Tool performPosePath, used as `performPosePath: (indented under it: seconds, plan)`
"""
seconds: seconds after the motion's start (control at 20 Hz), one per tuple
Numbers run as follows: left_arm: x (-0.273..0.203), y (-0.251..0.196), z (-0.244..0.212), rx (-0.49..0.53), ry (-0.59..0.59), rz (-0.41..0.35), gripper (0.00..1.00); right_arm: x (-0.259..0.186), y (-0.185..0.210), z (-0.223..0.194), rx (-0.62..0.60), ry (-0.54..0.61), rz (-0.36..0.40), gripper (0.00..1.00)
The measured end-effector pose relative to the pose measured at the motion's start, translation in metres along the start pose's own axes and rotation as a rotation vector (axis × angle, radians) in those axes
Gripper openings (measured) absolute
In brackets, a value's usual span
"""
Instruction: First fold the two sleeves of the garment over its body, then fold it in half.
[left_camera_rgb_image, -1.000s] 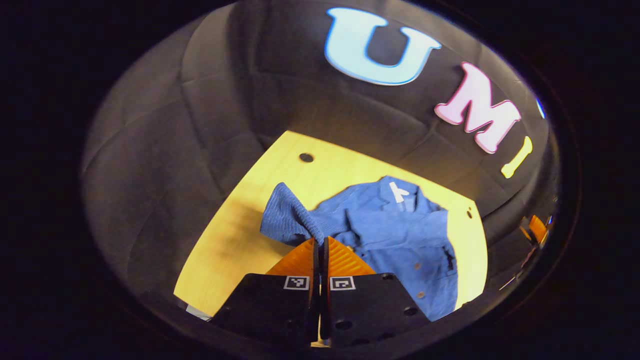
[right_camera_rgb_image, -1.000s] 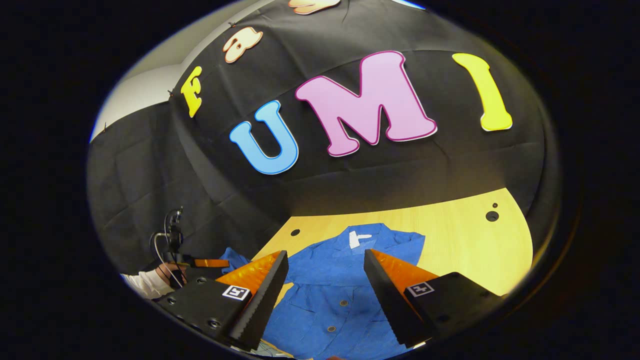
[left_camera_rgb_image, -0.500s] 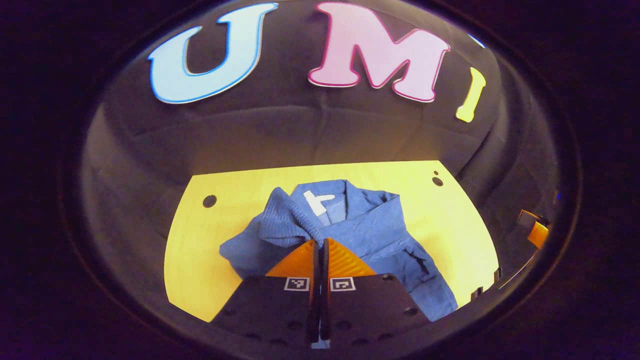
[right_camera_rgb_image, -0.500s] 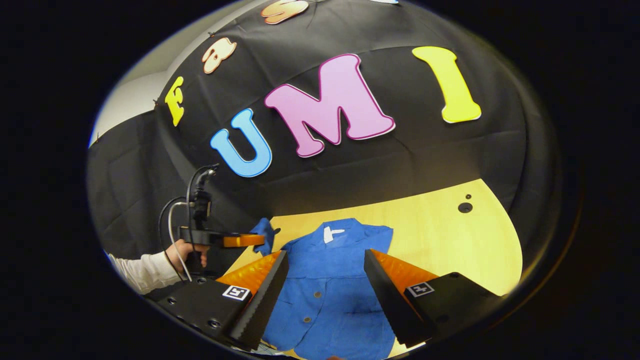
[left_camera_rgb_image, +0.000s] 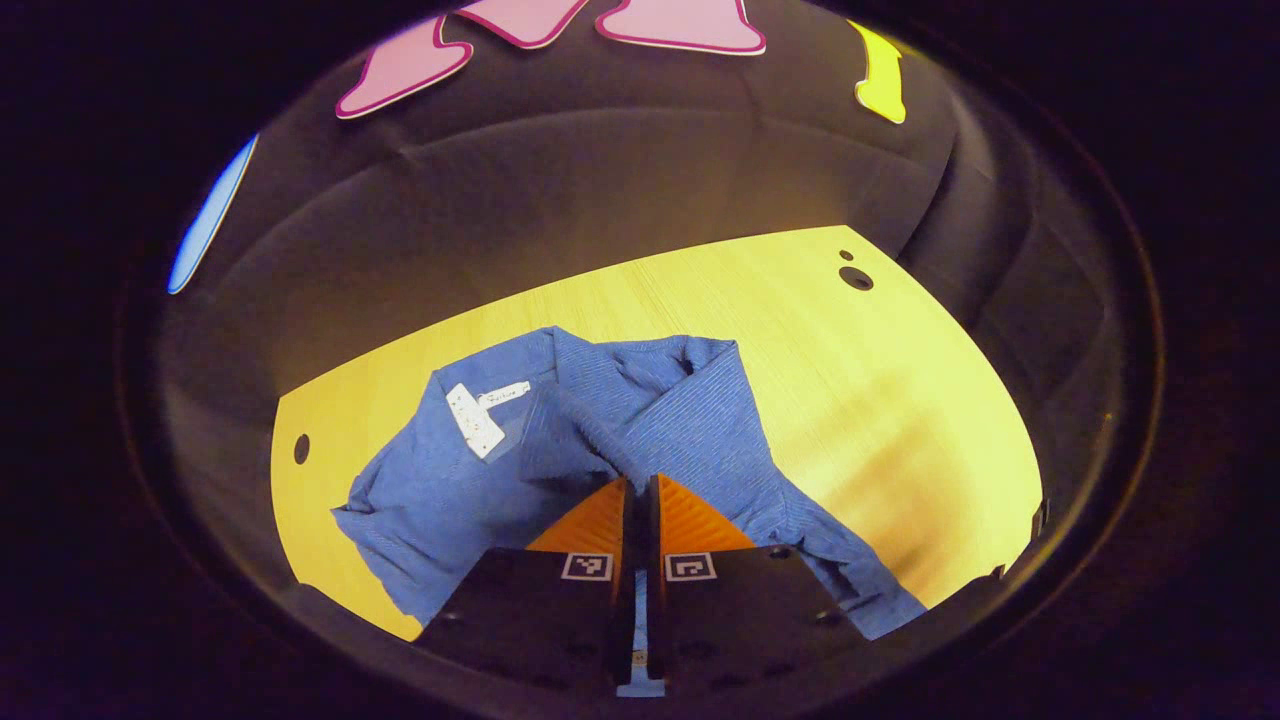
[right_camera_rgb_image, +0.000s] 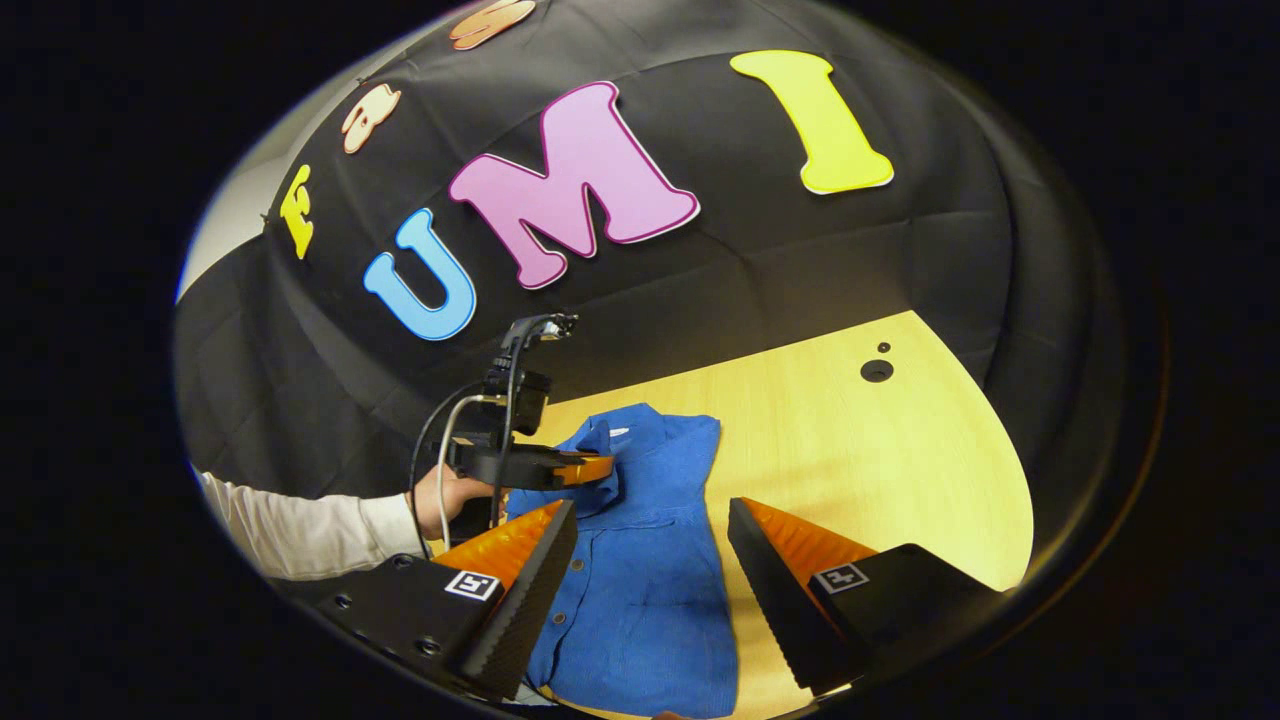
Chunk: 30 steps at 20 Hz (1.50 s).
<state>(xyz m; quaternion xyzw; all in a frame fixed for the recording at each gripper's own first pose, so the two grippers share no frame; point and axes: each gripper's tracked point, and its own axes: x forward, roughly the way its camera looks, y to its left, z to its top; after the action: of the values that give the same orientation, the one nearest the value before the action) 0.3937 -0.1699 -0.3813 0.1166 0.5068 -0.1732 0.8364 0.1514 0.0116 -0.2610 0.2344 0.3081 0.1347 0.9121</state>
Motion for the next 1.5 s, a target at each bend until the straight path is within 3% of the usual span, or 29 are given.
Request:
performPosePath:
  seconds: [0.05,0.2,0.25,0.35,0.45,0.55,0.6,0.65,0.85,1.15,1.2,1.25,1.3,1.5]
  plan:
    - [0.008,-0.008,0.002,-0.024,0.000,-0.027,0.01,0.001,-0.007,0.000,0.006,0.005,-0.004,0.97]
    - [0.017,-0.049,0.017,-0.058,-0.045,-0.180,0.18,0.003,-0.028,-0.001,0.016,0.024,-0.023,0.97]
    - [0.012,-0.068,0.026,-0.054,-0.087,-0.253,0.20,0.004,-0.032,-0.001,0.019,0.028,-0.027,0.97]
    - [0.001,-0.094,0.043,-0.036,-0.177,-0.338,0.48,0.004,-0.042,-0.002,0.028,0.037,-0.035,0.97]
    - [-0.015,-0.110,0.049,-0.042,-0.227,-0.381,0.59,0.004,-0.047,-0.002,0.034,0.037,-0.040,0.97]
    - [-0.030,-0.105,0.046,-0.055,-0.252,-0.340,0.70,0.007,-0.046,-0.005,0.035,0.041,-0.037,0.97]
    - [-0.041,-0.095,0.039,-0.060,-0.255,-0.304,0.81,0.006,-0.046,-0.007,0.033,0.048,-0.037,0.97]
    - [-0.055,-0.083,0.027,-0.066,-0.266,-0.266,0.84,0.006,-0.042,-0.009,0.028,0.054,-0.031,0.97]
    - [-0.123,-0.027,-0.052,-0.175,-0.309,-0.145,0.85,0.012,-0.029,-0.025,-0.016,0.075,-0.016,0.97]
    - [-0.174,0.047,-0.235,-0.408,-0.146,0.060,0.85,0.010,-0.005,-0.083,-0.136,0.173,-0.007,0.97]
    - [-0.176,0.053,-0.262,-0.454,-0.118,0.079,0.82,0.006,0.001,-0.094,-0.147,0.193,-0.005,0.97]
    - [-0.178,0.057,-0.286,-0.493,-0.091,0.084,0.88,0.003,0.006,-0.104,-0.156,0.202,-0.008,0.98]
    - [-0.180,0.062,-0.307,-0.525,-0.069,0.097,0.82,-0.004,0.012,-0.113,-0.165,0.207,-0.015,0.98]
    - [-0.178,0.073,-0.380,-0.564,0.041,0.119,0.85,-0.029,0.020,-0.154,-0.205,0.253,-0.098,0.98]
